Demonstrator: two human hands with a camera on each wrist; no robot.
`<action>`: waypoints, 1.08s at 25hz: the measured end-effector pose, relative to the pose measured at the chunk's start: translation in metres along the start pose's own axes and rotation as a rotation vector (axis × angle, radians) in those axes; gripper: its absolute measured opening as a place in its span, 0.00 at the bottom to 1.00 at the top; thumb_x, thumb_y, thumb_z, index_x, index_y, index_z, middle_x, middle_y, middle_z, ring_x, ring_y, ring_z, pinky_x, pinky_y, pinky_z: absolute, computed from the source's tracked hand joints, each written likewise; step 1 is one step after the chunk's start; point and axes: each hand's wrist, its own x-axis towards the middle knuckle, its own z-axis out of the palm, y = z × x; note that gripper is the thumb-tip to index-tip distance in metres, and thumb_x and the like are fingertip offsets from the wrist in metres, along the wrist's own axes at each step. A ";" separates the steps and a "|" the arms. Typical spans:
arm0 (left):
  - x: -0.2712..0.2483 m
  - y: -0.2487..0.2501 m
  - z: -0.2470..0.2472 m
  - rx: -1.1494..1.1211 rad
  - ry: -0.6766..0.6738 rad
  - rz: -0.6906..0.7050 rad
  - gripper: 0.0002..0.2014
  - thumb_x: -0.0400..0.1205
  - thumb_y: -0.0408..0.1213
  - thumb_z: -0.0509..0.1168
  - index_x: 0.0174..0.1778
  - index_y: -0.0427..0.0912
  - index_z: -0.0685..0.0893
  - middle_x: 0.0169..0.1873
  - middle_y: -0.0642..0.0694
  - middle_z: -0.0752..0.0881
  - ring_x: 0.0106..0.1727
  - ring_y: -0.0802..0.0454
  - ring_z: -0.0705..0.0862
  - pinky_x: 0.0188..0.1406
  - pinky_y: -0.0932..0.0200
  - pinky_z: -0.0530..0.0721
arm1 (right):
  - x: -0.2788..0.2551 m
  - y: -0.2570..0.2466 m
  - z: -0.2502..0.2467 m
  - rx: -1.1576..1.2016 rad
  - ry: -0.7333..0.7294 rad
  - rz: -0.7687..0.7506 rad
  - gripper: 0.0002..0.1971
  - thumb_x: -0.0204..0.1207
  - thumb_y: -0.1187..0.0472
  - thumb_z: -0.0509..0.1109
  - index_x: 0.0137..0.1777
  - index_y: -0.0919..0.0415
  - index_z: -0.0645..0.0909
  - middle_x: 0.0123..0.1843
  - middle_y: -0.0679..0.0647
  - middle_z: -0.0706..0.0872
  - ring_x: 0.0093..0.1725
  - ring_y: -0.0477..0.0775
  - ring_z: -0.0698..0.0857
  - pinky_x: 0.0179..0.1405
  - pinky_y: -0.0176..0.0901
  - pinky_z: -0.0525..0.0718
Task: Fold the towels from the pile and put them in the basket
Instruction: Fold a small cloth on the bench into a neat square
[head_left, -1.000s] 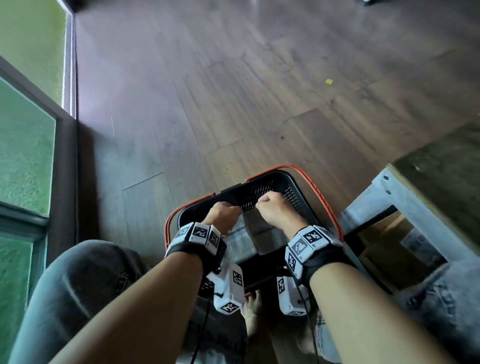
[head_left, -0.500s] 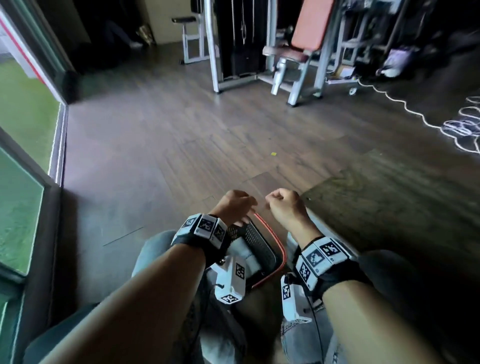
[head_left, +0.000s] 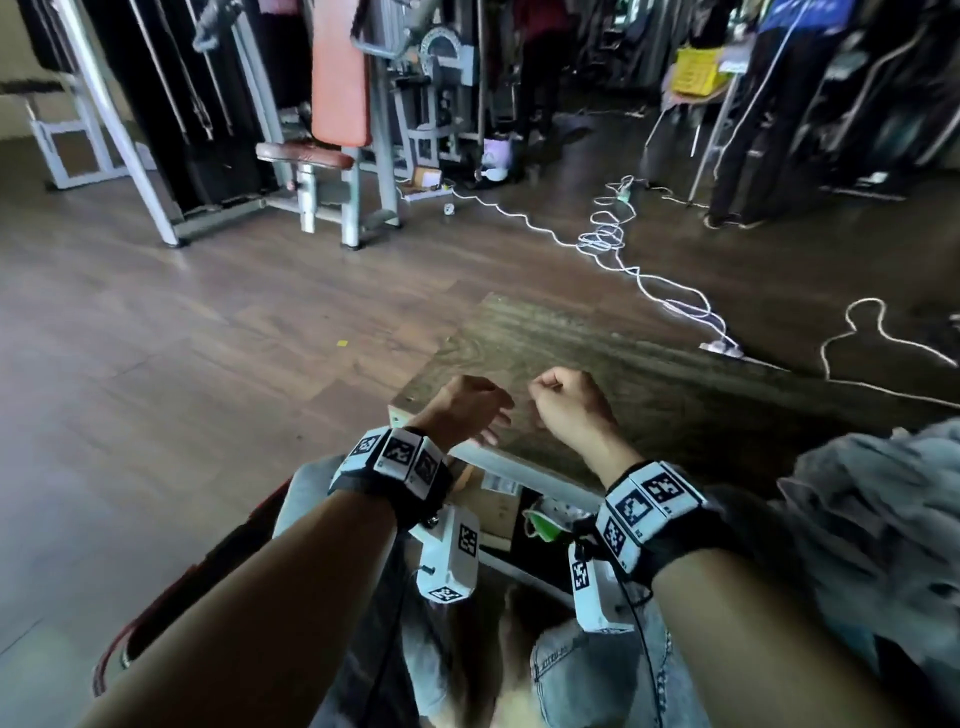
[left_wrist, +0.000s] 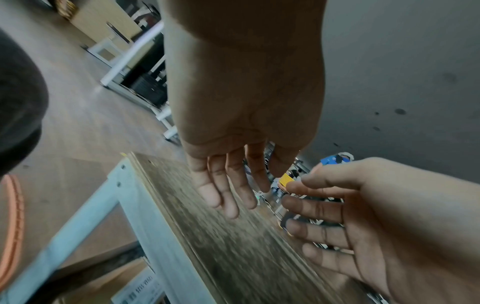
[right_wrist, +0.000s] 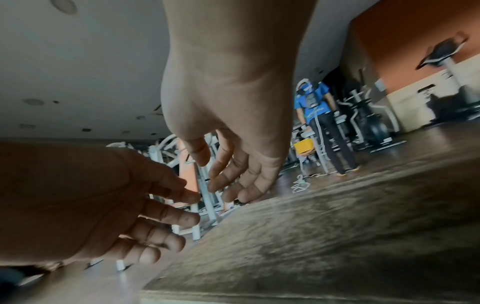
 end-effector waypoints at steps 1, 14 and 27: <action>0.004 0.002 0.012 0.005 -0.040 -0.002 0.09 0.84 0.32 0.61 0.41 0.39 0.85 0.32 0.42 0.87 0.23 0.50 0.82 0.21 0.65 0.77 | 0.001 0.008 -0.010 0.000 0.027 0.022 0.07 0.76 0.50 0.66 0.44 0.50 0.83 0.43 0.49 0.90 0.46 0.54 0.89 0.45 0.47 0.87; 0.042 0.048 0.237 0.420 -0.584 0.253 0.04 0.84 0.37 0.63 0.46 0.43 0.82 0.40 0.40 0.84 0.37 0.47 0.83 0.38 0.56 0.83 | -0.086 0.170 -0.172 -0.287 0.405 0.340 0.12 0.72 0.51 0.58 0.39 0.57 0.80 0.52 0.62 0.87 0.58 0.66 0.84 0.58 0.55 0.81; 0.041 0.031 0.324 0.949 -0.395 0.622 0.15 0.77 0.36 0.68 0.59 0.38 0.81 0.57 0.39 0.82 0.60 0.39 0.83 0.48 0.46 0.85 | -0.141 0.244 -0.200 -0.256 0.551 0.470 0.16 0.79 0.60 0.69 0.64 0.67 0.79 0.66 0.64 0.80 0.68 0.67 0.78 0.67 0.56 0.77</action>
